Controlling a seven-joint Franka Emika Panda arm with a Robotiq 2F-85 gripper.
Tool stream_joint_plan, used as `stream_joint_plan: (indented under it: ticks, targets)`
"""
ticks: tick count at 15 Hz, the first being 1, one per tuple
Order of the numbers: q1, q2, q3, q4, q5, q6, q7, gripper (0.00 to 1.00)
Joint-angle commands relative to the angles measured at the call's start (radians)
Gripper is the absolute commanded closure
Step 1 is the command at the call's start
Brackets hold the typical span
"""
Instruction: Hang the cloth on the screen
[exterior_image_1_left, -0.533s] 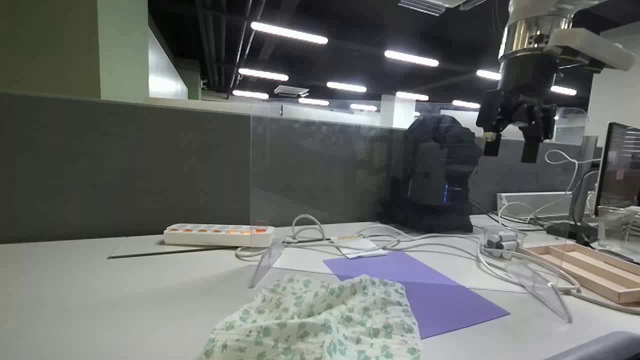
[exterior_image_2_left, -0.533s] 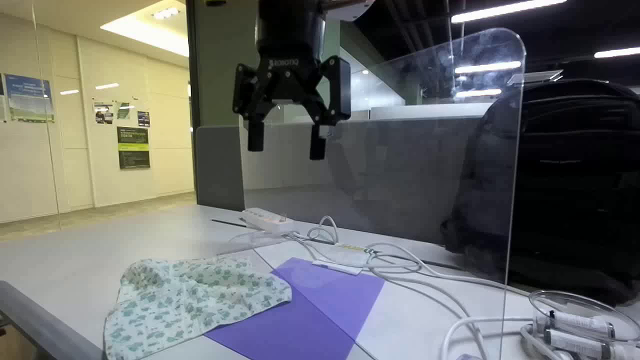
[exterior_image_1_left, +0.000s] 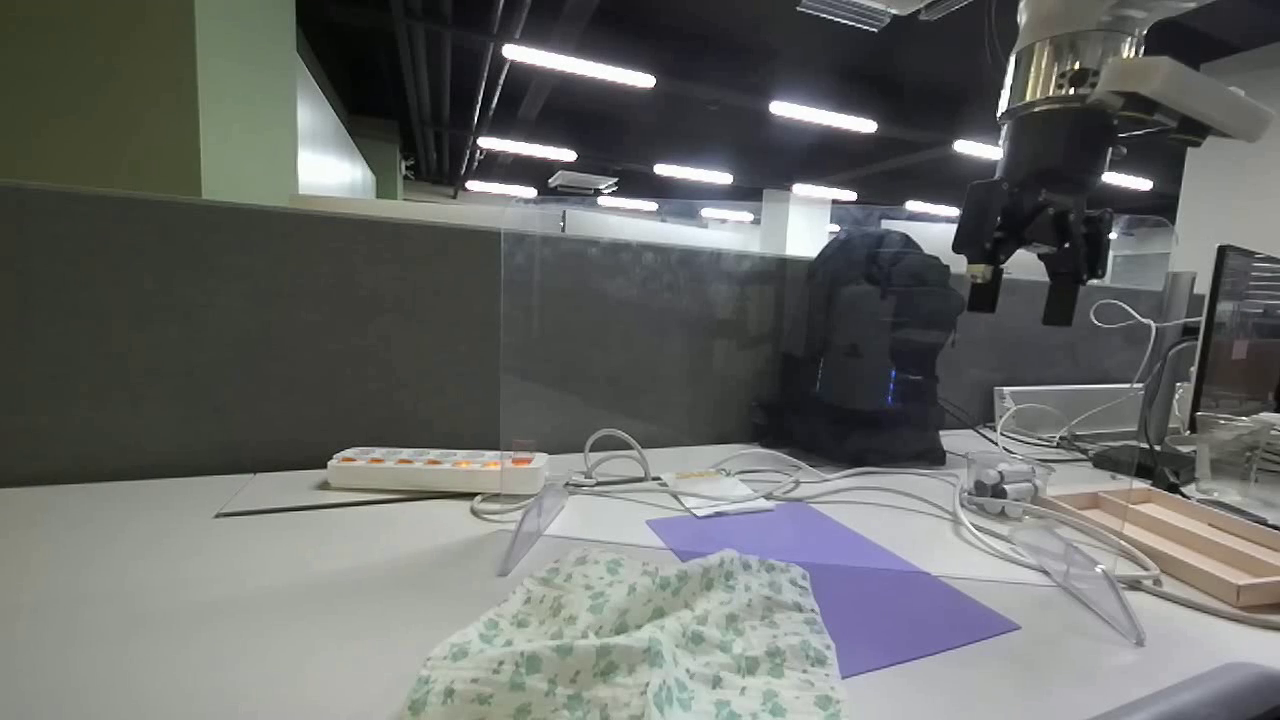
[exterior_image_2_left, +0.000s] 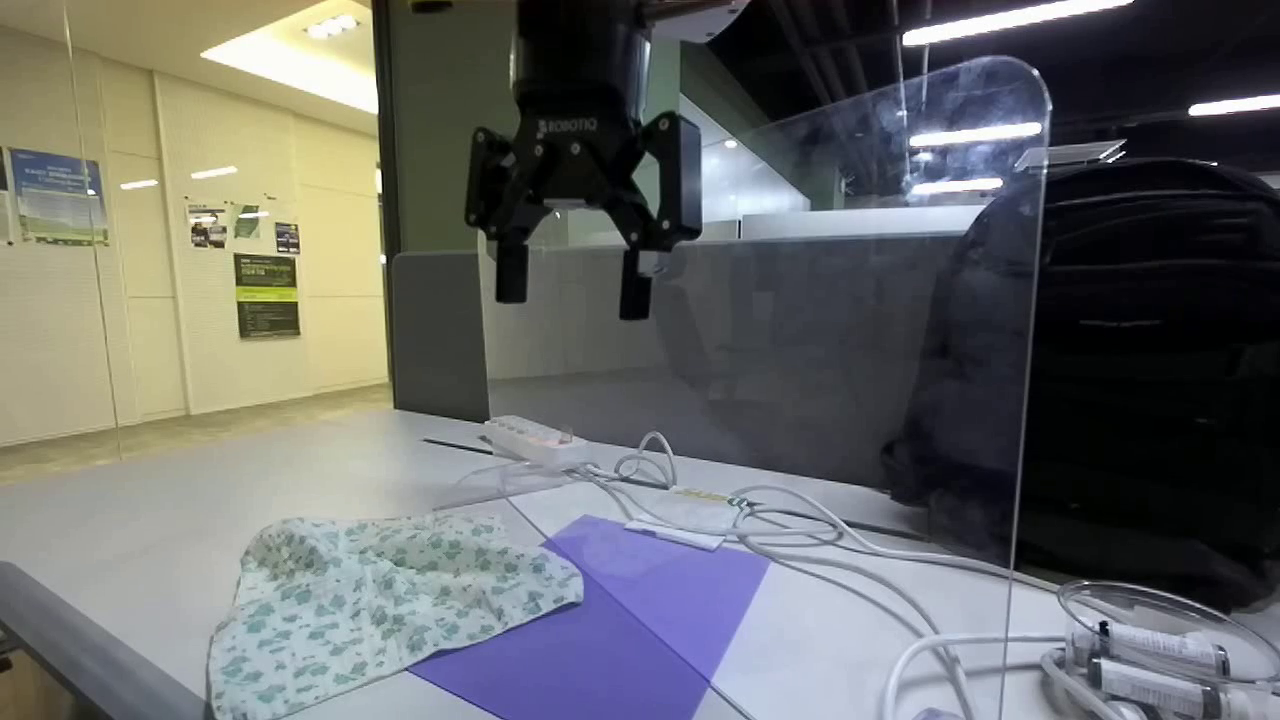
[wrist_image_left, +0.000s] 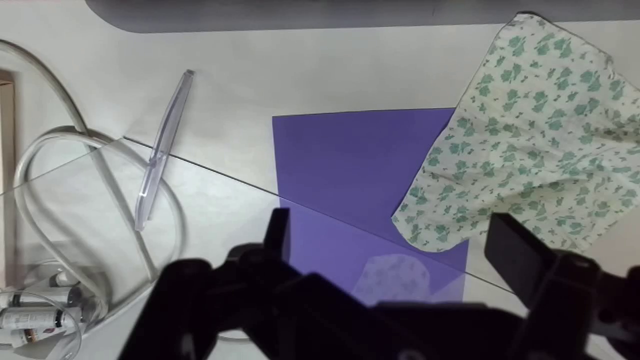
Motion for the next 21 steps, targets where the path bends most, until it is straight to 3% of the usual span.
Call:
stream_joint_plan:
  ticks: [1, 5, 9, 10, 16, 18, 19, 21]
  targets:
    - [-0.014, 0.002, 0.014, 0.001, 0.008, -0.001, -0.006, 0.0]
    - [-0.008, 0.0, 0.068, -0.06, 0.01, 0.131, 0.086, 0.0]
    - [0.018, 0.029, 0.174, -0.172, -0.028, 0.324, 0.151, 0.0]
    - [0.033, 0.09, 0.199, -0.134, -0.023, 0.342, 0.165, 0.0]
    - [0.112, 0.294, 0.31, -0.151, -0.021, 0.446, 0.216, 0.0]
    - [0.132, 0.37, 0.325, -0.151, -0.009, 0.463, 0.228, 0.0]
    - [0.128, 0.307, 0.307, -0.151, -0.004, 0.434, 0.184, 0.0]
    - [0.135, 0.349, 0.311, -0.145, -0.003, 0.447, 0.183, 0.0]
